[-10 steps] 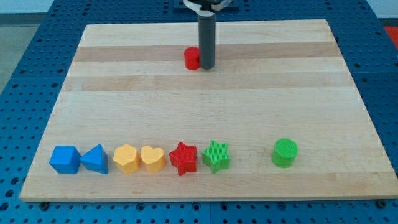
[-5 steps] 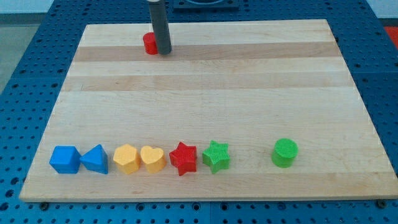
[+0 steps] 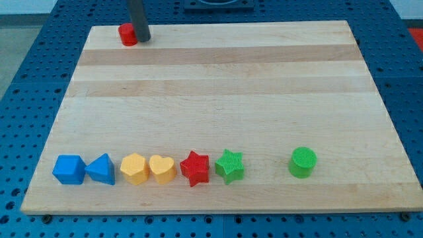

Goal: Push the red circle to the top left

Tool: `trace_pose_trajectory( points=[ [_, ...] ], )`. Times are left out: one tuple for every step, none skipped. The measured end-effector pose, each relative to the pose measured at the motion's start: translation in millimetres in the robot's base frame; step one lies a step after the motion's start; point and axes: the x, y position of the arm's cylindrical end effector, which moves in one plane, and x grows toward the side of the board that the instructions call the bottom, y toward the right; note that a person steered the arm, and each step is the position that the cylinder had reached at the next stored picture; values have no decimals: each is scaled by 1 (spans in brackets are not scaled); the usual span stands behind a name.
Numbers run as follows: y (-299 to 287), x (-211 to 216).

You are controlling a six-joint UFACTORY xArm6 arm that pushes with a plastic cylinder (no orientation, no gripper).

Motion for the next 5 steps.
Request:
trace_pose_trajectory(
  points=[
    [-13,0],
    [-13,0],
    [0,4],
    [37,25],
    [62,55]
  ],
)
